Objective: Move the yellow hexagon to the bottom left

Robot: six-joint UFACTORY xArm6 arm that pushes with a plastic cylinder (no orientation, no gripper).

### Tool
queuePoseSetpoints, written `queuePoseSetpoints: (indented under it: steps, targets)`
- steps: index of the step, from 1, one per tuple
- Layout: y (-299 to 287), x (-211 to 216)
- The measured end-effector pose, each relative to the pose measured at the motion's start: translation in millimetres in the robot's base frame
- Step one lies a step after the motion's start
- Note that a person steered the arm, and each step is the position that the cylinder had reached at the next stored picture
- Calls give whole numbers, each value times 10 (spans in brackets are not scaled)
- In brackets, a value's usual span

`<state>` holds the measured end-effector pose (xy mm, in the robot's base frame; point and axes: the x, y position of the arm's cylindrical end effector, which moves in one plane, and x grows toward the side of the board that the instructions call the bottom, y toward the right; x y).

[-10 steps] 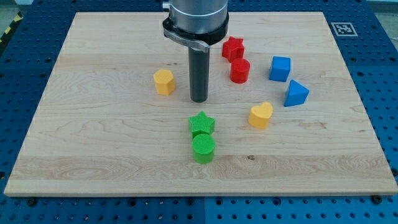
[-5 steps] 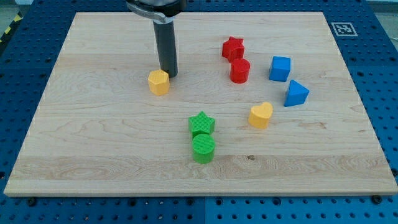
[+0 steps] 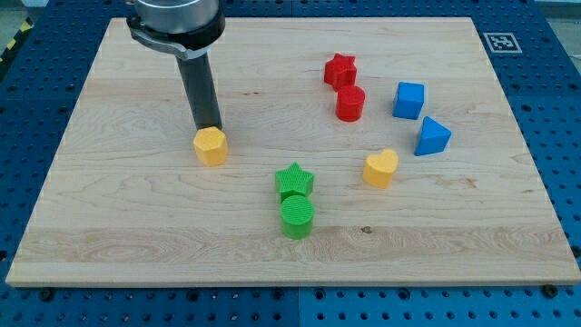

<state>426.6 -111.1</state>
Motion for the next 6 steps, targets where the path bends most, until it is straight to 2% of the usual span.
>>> queuePoseSetpoints:
  steps: [2, 6]
  targets:
    - [221, -96]
    - [104, 375]
